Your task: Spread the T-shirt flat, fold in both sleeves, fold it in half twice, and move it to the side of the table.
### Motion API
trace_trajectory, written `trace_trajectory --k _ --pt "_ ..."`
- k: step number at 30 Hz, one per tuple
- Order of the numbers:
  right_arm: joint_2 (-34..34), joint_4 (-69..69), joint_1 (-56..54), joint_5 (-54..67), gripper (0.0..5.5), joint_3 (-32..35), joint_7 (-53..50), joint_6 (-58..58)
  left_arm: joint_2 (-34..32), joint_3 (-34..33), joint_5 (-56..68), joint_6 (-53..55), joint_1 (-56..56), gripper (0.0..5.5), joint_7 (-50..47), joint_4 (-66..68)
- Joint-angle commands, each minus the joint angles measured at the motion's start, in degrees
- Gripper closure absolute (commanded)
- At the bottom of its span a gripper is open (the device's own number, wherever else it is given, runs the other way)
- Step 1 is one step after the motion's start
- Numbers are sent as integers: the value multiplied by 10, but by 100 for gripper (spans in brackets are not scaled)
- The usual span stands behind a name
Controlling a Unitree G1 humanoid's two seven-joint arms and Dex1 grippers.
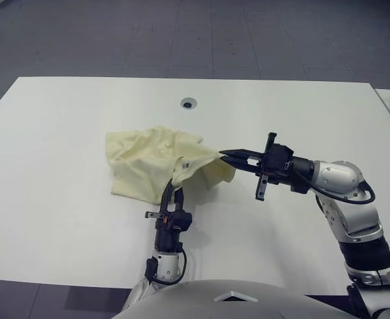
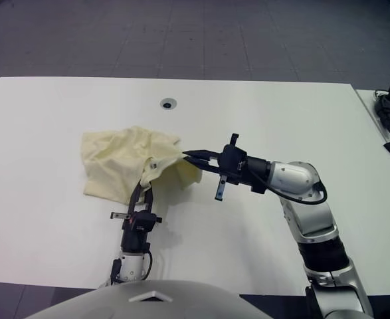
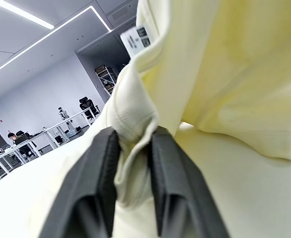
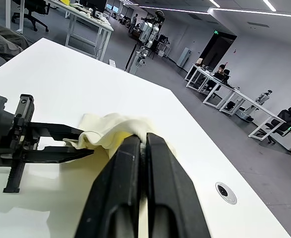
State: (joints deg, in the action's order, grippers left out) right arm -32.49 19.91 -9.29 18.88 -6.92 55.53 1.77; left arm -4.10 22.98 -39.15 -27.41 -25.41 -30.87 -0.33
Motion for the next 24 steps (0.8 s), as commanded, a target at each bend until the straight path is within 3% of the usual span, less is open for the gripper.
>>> trace_trajectory --k 1,7,11,18,24 --pt "-8 -15 -12 -11 550 3 3 -10 -19 -2 -11 10 -26 533 0 14" --pt "-8 -47 -8 -22 550 9 0 -28 -74 -32 -8 9 -50 547 47 -73" --pt "-18 -43 9 -9 550 31 1 -34 -204 -56 121 -22 -60 547 219 -184" --pt "-67 10 67 51 550 84 43 -19 -429 -260 411 37 -133 547 478 -369" --pt "-120 93 147 72 550 106 74 1 -517 -443 500 117 -223 547 669 -455"
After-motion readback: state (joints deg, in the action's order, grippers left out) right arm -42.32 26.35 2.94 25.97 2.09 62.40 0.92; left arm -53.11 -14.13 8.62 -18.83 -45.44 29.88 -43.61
